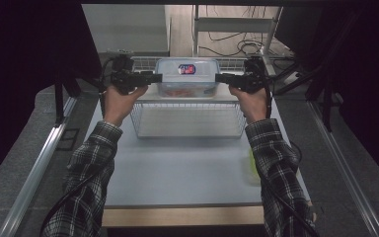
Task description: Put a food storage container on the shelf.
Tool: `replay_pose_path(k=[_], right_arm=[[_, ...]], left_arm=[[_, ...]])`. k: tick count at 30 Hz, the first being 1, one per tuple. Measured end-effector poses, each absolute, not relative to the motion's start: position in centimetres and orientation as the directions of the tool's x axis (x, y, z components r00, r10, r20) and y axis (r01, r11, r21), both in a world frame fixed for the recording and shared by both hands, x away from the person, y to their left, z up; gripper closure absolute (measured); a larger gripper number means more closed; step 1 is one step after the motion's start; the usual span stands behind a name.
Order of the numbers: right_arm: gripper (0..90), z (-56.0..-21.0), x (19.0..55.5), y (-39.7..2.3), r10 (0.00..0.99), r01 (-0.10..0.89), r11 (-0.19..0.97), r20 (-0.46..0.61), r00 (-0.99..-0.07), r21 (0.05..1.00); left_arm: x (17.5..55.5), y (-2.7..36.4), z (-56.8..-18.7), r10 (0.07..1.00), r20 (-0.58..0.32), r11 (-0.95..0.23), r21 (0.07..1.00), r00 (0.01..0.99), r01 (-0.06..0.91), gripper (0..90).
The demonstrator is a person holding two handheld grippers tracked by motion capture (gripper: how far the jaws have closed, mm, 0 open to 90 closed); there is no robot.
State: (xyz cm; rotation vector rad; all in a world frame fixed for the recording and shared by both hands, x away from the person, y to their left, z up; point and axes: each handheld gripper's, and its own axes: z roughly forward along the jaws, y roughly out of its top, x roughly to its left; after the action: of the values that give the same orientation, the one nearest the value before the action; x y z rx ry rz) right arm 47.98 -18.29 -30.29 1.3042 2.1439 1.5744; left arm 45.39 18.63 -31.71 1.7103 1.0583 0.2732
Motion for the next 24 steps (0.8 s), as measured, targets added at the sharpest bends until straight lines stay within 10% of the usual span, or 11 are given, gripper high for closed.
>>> replay_pose_path(k=[24], right_arm=[[24.9, -30.6, 42.6, -18.3, 0.700, 0.375, 0.241, 0.107, -0.706, 0.895]], left_arm=[[39.1, 18.7, -33.9, 0.710, -0.211, -0.166, 0.877, 0.672, 0.450, 16.5]])
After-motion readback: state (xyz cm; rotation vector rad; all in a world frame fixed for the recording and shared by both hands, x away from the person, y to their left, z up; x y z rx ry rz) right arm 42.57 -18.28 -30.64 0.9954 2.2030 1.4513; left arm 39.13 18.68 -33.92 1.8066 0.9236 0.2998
